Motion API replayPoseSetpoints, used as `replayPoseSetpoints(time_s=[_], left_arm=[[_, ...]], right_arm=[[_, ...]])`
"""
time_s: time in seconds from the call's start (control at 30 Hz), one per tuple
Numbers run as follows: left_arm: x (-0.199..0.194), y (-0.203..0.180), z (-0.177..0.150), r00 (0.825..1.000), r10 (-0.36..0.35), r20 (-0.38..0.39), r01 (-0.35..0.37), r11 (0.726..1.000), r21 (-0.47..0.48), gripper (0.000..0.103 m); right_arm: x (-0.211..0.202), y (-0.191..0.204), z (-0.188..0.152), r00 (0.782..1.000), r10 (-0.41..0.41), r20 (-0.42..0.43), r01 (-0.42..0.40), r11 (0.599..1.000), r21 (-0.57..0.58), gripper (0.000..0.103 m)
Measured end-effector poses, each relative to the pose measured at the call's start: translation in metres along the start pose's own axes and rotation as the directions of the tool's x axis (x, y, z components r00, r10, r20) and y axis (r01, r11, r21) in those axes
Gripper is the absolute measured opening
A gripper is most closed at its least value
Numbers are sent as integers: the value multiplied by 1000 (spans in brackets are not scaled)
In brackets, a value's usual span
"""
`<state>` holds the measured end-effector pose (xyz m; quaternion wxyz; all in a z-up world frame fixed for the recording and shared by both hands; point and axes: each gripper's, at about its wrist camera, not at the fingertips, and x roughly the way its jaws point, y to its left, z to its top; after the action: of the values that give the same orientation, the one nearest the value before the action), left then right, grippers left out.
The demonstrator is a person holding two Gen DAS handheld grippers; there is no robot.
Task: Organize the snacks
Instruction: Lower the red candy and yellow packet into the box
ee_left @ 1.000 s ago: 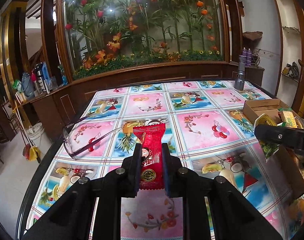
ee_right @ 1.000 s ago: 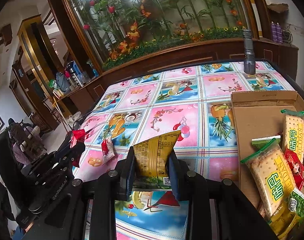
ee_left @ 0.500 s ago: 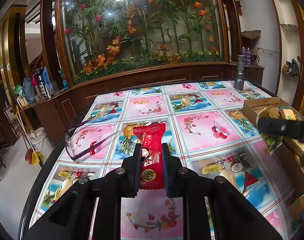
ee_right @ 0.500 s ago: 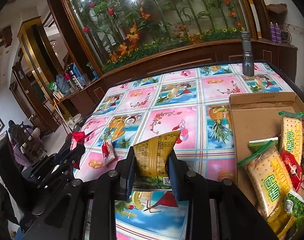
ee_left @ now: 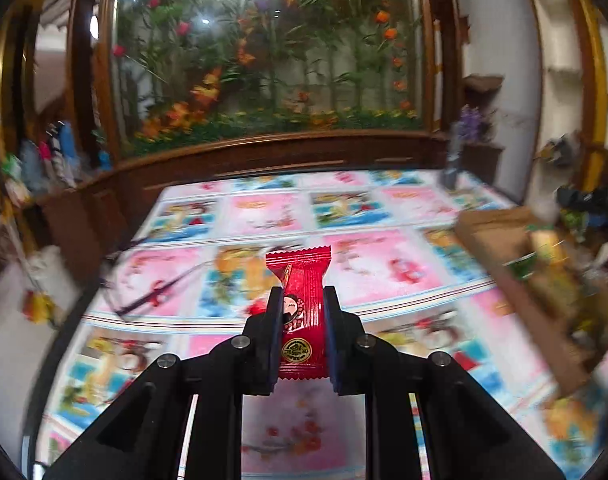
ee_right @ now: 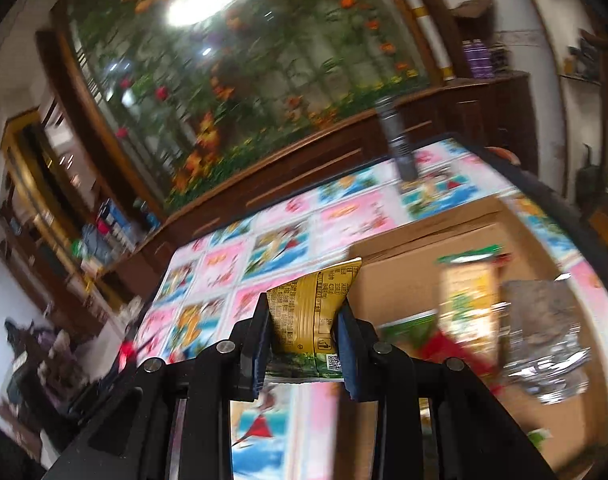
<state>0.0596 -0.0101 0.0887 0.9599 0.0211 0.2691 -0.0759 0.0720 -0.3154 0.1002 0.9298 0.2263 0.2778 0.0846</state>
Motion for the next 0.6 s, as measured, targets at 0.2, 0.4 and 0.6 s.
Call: replayPoseSetpoints(time_s=[0.2,0.4,0.6], left_arm=[[-12,-18,6,973,-229,4,229,973,-4,18],[-10,-95,18,933,-360,-27,361,932,37,18],[9,-192,18,873,-478,-94,485,871,80,18]], right_arm=[[-28,-58,21,992,-101,74,92,988,124,32],[-34,-93,31,996,-84,38,74,974,214,32],[-36,-105,29,996,-85,4,82,972,218,32]])
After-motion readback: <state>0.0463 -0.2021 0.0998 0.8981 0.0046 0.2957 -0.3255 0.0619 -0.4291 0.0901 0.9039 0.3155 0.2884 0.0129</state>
